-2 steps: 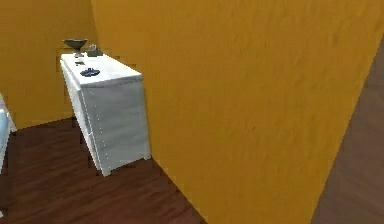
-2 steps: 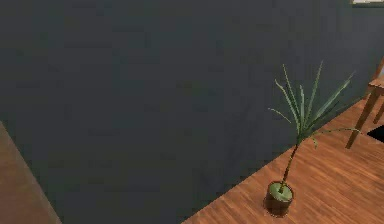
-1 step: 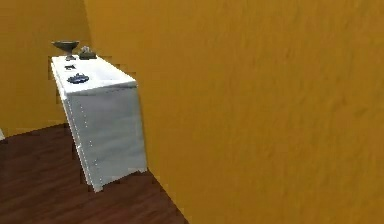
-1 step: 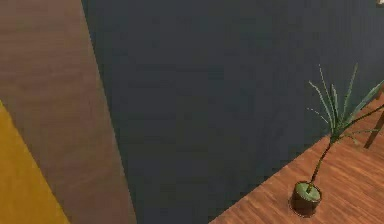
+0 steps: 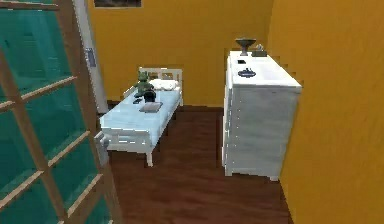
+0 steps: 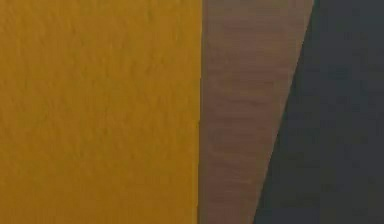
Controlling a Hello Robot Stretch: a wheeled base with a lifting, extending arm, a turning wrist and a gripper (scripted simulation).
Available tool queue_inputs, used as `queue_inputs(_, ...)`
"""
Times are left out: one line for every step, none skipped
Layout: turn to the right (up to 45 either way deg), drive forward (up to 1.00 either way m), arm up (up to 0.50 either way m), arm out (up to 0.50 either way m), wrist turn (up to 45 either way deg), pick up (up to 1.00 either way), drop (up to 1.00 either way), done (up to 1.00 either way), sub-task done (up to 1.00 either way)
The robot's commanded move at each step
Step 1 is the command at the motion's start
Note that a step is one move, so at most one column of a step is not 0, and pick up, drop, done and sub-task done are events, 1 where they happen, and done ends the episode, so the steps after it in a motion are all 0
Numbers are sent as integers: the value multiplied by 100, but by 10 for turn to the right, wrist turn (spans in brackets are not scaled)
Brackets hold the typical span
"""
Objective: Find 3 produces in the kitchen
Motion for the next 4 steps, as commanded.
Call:
queue_inputs(-360,0,0,0,0,0,0,0,0)
queue_inputs(0,20,0,0,0,0,0,0,0)
queue_inputs(450,0,0,0,0,0,0,0,0)
queue_inputs(0,90,0,0,0,0,0,0,0)
